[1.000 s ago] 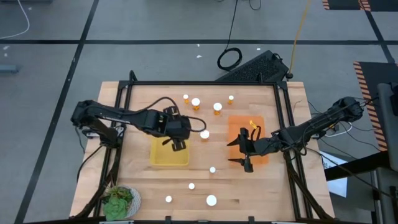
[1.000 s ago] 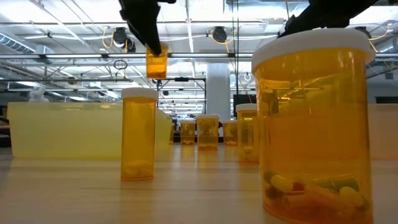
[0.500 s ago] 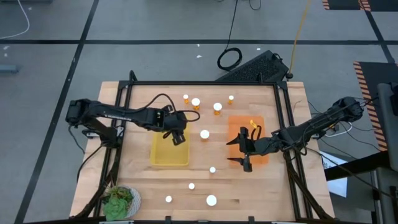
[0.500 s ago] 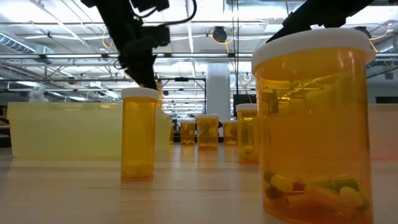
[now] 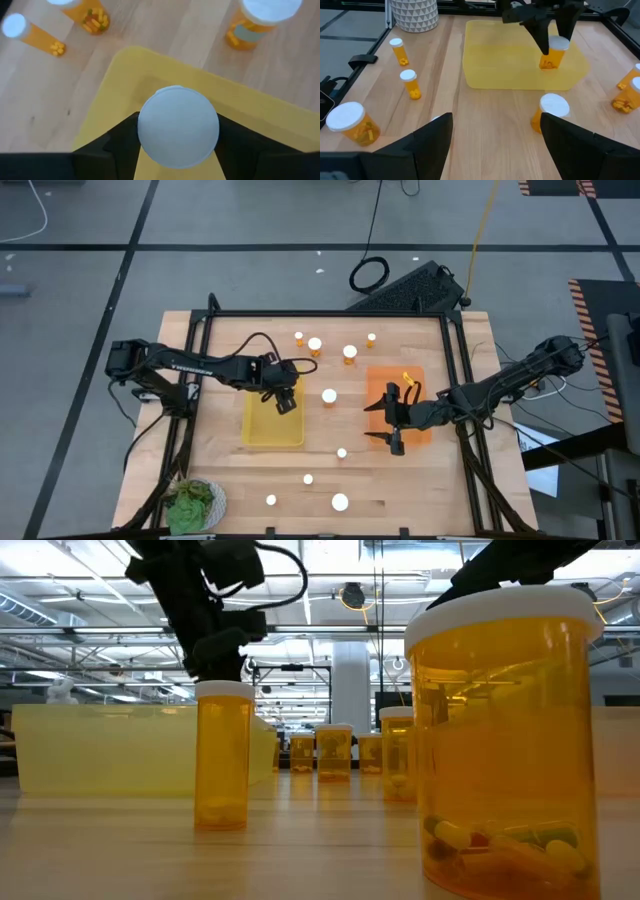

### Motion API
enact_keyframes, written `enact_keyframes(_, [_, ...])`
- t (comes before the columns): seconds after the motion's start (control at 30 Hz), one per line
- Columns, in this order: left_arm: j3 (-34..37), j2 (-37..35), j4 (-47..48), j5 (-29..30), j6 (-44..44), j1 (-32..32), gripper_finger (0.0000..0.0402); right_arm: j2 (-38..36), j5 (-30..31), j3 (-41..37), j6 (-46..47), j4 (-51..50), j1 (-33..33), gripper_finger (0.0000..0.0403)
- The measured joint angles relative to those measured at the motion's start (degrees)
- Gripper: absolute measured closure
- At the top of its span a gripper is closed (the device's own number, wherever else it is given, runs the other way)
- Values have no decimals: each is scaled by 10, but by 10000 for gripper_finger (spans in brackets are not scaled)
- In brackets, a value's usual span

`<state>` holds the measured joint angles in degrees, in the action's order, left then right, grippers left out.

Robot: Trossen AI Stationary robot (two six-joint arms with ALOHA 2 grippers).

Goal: Pick and place medicine bottles into bin by pill shape (circle, oval)
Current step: Put the large orange pill bottle into the yellow bin

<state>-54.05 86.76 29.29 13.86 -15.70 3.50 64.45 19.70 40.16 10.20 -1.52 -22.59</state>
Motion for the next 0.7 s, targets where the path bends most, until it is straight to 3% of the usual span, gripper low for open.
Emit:
enact_keyframes(0.33, [38,0,-65,-13,8,14,158,0,0,0,-2,0,0,106])
enact_keyframes(0.7, [45,-2,-66,-9,15,14,135,0,0,0,-4,0,0,106])
